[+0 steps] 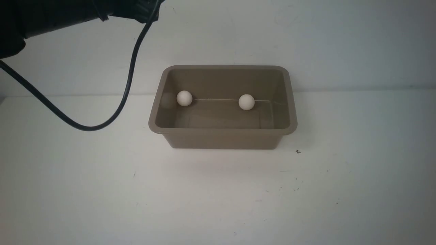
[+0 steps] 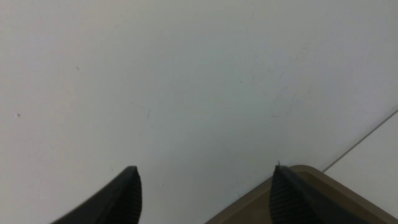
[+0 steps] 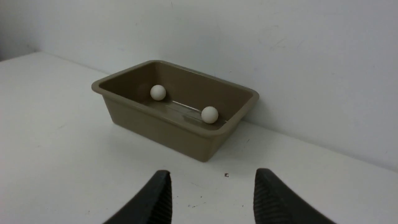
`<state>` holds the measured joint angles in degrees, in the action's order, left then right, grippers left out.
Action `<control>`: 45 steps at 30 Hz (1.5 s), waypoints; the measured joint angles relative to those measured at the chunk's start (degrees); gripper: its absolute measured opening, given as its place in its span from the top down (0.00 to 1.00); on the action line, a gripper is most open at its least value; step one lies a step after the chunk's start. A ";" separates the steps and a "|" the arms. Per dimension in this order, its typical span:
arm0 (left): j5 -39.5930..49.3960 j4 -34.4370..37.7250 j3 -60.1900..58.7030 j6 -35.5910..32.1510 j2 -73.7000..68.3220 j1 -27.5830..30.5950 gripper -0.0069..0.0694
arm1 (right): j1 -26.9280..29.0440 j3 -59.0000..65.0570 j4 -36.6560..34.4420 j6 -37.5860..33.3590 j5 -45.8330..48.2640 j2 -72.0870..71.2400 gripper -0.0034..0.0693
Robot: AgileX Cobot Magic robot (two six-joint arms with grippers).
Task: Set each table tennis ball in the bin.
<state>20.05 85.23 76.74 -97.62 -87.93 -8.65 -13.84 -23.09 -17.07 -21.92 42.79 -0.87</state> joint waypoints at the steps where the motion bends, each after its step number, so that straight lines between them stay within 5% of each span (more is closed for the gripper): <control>1: 0.14 0.00 0.00 0.27 0.00 0.00 0.26 | 0.00 0.83 0.06 0.12 -1.48 0.00 0.49; 10: 0.67 -0.05 0.00 1.48 0.00 0.00 0.26 | 0.00 9.77 0.73 1.96 -11.15 0.00 0.49; 25: 3.58 -0.11 0.00 2.63 0.00 0.00 0.26 | 0.00 12.57 0.50 2.46 -7.33 0.00 0.49; 45: 8.73 -0.39 0.00 3.30 0.00 0.00 0.38 | 0.00 12.64 0.78 2.58 -7.26 0.00 0.49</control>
<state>28.79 84.83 76.74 -94.31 -87.93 -8.65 -13.84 -10.45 -16.29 -19.34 35.52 -0.87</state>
